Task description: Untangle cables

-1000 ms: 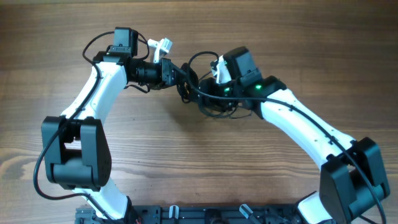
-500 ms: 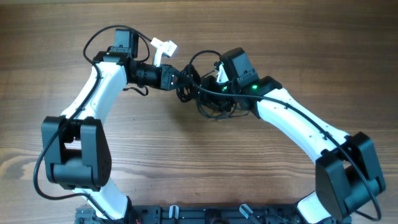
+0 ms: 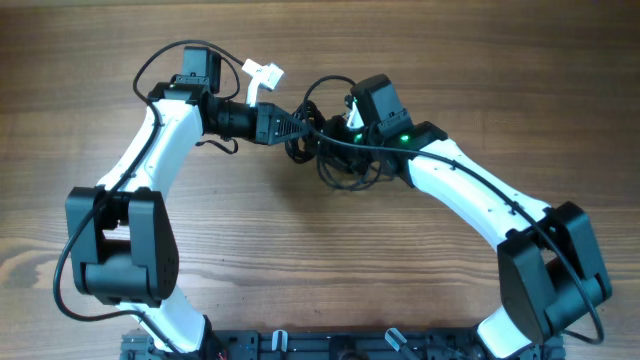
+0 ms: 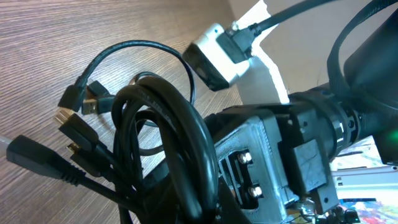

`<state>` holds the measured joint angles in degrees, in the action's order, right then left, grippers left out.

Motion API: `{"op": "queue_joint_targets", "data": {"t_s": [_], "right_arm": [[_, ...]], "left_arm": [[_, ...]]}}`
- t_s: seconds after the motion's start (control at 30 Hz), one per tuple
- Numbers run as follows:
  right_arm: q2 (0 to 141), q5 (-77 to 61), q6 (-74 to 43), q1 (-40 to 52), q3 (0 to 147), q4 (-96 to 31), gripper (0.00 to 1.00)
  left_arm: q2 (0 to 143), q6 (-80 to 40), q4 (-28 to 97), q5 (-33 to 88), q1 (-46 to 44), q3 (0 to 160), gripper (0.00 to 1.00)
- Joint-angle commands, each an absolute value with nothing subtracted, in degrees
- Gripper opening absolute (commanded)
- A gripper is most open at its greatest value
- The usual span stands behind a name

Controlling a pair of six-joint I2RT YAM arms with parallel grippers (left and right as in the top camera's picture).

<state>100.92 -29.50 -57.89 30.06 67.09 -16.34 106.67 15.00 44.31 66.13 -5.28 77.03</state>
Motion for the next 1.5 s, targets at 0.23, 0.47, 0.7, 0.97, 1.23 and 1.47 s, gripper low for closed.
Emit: {"op": "queue_joint_targets", "data": {"t_s": [0.23, 0.47, 0.7, 0.97, 1.23, 1.47], "right_arm": [[101.91, -29.23, -60.45, 29.34, 67.0, -14.61, 0.35], [101.91, -34.2, -64.16, 29.34, 67.0, -14.63, 0.2], [101.91, -35.55, -64.69, 29.34, 67.0, -15.4, 0.21], [101.91, -36.51, -66.61, 29.34, 67.0, -17.65, 0.22], [101.91, -34.72, -66.35, 29.34, 67.0, -17.56, 0.2], [101.91, -32.56, -64.47, 29.34, 67.0, -17.69, 0.18]], "left_arm": [[106.85, 16.32, 44.77, 74.13, -5.13, 76.82, 0.04], [106.85, 16.34, 44.77, 73.82, -5.13, 76.82, 0.04], [106.85, 16.34, 44.75, 72.36, -5.13, 76.82, 0.04], [106.85, 16.32, 44.77, 72.4, -5.13, 76.82, 0.04], [106.85, 16.29, 44.84, 74.17, -5.13, 76.82, 0.04], [106.85, 16.29, 44.84, 74.19, -5.13, 76.82, 0.04]]}}
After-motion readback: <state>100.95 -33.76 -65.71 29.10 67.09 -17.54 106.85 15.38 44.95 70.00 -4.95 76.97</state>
